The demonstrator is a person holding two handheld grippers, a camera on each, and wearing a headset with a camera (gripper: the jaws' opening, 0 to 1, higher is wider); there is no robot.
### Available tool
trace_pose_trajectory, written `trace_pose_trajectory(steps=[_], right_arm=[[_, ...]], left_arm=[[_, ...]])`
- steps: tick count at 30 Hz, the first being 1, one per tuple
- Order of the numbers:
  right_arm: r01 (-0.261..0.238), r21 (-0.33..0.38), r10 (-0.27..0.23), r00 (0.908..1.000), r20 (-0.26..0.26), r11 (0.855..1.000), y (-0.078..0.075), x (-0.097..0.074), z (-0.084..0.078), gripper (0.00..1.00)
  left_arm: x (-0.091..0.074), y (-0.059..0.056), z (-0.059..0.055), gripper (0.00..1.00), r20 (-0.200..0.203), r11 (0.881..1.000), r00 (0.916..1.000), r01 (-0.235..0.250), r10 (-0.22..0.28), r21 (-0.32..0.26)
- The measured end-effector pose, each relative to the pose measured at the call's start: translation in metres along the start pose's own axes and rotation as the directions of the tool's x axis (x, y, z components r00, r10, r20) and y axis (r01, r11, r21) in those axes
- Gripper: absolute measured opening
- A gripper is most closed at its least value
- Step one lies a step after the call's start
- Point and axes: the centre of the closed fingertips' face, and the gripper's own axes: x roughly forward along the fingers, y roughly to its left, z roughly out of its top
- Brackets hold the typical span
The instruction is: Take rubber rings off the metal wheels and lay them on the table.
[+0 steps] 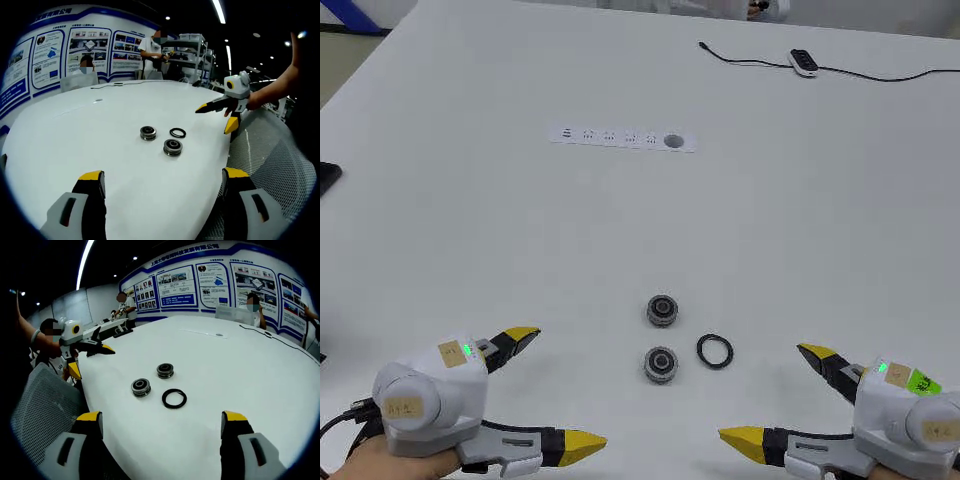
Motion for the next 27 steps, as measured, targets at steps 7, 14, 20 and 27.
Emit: trace_pose_trajectory(steps=[7, 14, 20, 27], right_arm=[[-0.001, 0.012, 0.001, 1.0000, 0.000, 1.000, 0.0058, -0.0035, -0.0042, 1.00], [-0.003, 0.014, 0.003, 1.0000, -0.007, 1.000, 0.0088, -0.0026, -0.0043, 1.00], [-0.005, 0.015, 0.006, 0.9999, -0.014, 1.000, 0.0090, -0.0008, -0.0026, 1.00], [-0.001, 0.018, 0.001, 0.9999, -0.013, 1.000, 0.0072, -0.0018, -0.0019, 0.99]], left_arm=[[-0.0046, 0.0079, 0.0021, 1.00, 0.011, 0.999, 0.9991, -0.041, 0.041, -0.003], [-0.0065, 0.0104, 0.0006, 1.00, 0.014, 0.999, 0.9989, -0.045, 0.045, -0.009], [-0.0082, 0.0084, 0.0013, 1.00, 0.018, 0.999, 0.9988, -0.046, 0.046, -0.012], [-0.0094, 0.0090, 0.0060, 1.00, 0.031, 0.999, 0.9983, -0.048, 0.049, -0.010]])
